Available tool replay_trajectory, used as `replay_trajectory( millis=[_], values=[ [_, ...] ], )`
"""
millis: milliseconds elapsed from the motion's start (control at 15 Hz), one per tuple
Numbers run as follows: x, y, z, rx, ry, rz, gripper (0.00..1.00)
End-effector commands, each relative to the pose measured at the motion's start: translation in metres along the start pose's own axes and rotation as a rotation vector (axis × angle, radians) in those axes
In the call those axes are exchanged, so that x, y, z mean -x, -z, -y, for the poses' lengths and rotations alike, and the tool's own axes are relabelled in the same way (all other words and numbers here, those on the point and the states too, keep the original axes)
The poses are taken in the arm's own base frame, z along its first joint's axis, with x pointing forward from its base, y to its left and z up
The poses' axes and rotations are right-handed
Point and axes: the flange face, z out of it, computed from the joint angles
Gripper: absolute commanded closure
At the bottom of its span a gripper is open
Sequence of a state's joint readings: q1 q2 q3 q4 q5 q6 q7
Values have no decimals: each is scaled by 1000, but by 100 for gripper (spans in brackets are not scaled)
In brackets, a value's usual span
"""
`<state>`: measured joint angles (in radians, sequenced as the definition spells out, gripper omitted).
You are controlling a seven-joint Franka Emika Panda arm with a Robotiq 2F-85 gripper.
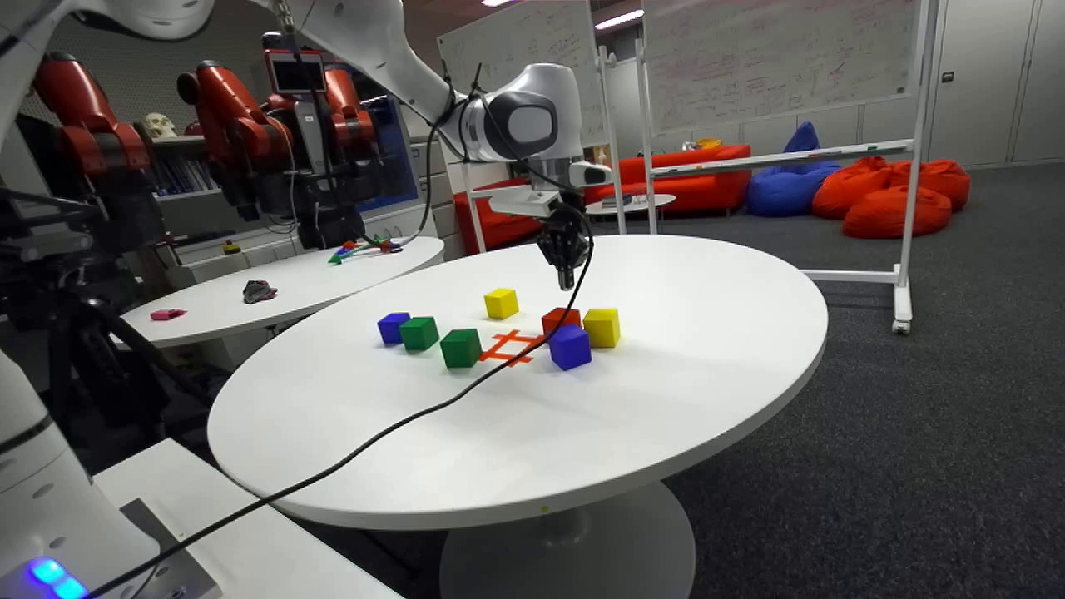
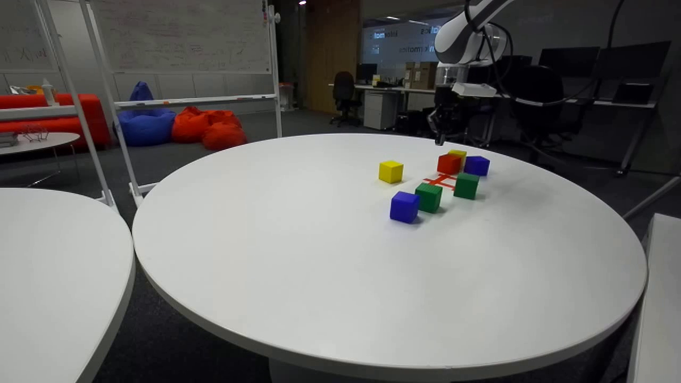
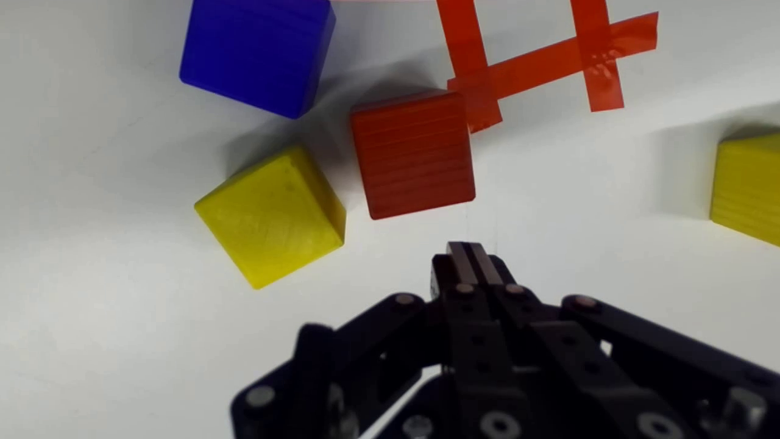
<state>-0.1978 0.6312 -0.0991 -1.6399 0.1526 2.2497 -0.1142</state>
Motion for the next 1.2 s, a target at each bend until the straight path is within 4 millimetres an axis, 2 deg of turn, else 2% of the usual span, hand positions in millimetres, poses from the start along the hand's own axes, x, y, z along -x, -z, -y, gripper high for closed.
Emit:
replay_trajectory(
  millis=[0,467,600,1133],
  values=[
    [-15,-4,-3,8,-6,-23,100],
    [-29,-11,-8,36,16,-58,100],
    [-23,-11,-4,21,9,-44,99],
    [-25,-13,-5,32,15,-45,99]
  ],
)
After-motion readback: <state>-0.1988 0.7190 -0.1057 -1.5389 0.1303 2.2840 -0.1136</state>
